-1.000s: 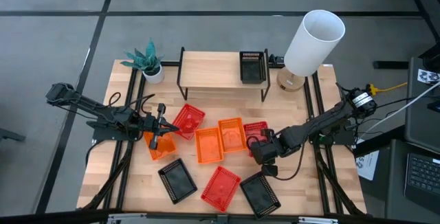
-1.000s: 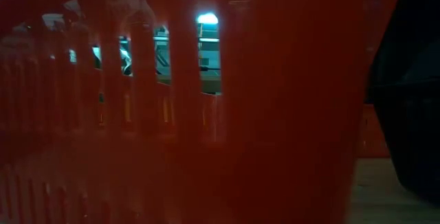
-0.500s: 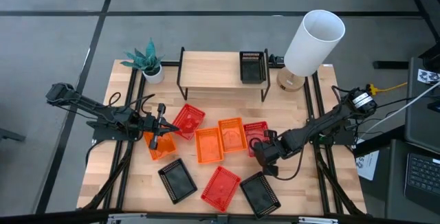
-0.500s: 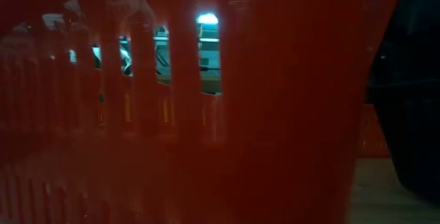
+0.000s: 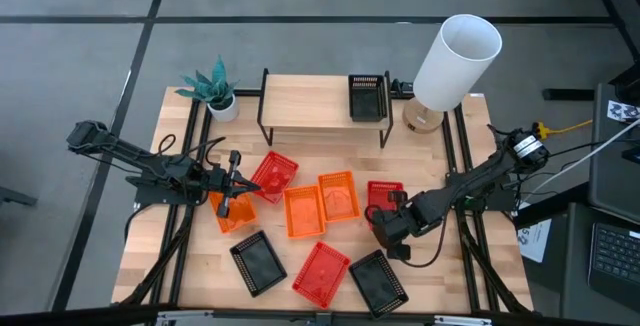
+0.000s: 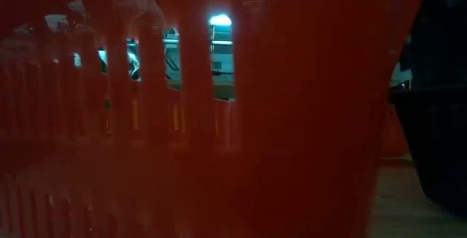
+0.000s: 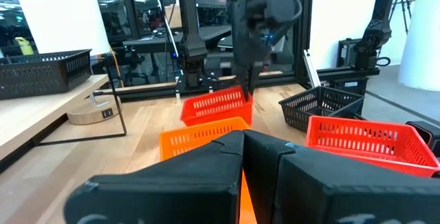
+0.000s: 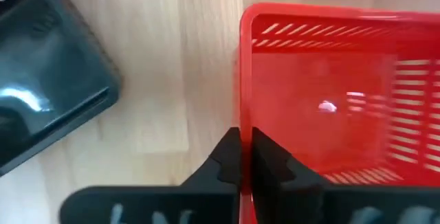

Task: Stack baskets on shelf by color
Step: Put the bottom right red bin on the shelf

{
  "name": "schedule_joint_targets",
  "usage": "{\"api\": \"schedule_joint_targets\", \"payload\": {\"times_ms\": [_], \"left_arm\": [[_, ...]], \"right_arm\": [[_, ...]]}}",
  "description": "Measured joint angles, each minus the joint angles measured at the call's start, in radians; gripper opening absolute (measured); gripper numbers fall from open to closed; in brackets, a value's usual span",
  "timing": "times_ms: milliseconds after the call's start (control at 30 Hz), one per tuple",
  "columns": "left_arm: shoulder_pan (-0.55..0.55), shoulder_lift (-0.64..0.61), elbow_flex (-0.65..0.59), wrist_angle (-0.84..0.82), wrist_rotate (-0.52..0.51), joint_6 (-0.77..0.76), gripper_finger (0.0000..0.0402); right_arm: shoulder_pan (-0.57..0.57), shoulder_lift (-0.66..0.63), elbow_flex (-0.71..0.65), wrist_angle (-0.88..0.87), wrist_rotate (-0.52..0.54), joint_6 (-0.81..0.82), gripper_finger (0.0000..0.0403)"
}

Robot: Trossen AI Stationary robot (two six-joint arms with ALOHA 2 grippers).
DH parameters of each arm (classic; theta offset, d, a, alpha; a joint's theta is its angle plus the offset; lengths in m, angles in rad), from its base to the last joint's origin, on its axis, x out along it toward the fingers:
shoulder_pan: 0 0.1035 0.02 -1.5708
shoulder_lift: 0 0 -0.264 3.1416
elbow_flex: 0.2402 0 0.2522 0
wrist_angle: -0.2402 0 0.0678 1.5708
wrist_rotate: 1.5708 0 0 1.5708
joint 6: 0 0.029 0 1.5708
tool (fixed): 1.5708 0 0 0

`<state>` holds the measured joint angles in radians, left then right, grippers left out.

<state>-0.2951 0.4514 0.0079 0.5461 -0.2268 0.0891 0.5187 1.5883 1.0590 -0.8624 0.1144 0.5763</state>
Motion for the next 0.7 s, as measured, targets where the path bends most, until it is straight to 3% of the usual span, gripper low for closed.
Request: {"api": "schedule_joint_targets", "payload": {"times_ms": [133,267,367,500,567,633,700], "left_arm": [[0.0,0.0,0.0,0.0,0.0,0.0,0.0],[0.0,0.0,0.0,0.0,0.0,0.0,0.0],[0.0,0.0,0.0,0.0,0.0,0.0,0.0],[0.0,0.0,0.0,0.0,0.0,0.0,0.0],[0.0,0.0,0.0,-0.003,0.0,0.0,0.0],[0.0,0.0,0.0,-0.014,0.0,0.0,0.0],[0.0,0.0,0.0,-0.031,0.0,0.0,0.0]], "right_arm": [[0.019,0.0,0.136,-0.118,0.031,-0.004,0.0005],[0.034,0.0,0.285,-0.159,0.141,-0.123,0.0004],[0.035,0.0,0.382,-0.158,0.269,-0.288,0.0004],[0.005,0.0,0.464,-0.122,0.55,-0.509,0.0004],[-0.032,0.0,0.493,-0.071,0.643,-0.617,0.0004],[-0.084,0.0,0.511,0.03,0.653,-0.737,0.0004],[-0.15,0.0,0.517,0.16,0.596,-0.863,0.0004]]}}
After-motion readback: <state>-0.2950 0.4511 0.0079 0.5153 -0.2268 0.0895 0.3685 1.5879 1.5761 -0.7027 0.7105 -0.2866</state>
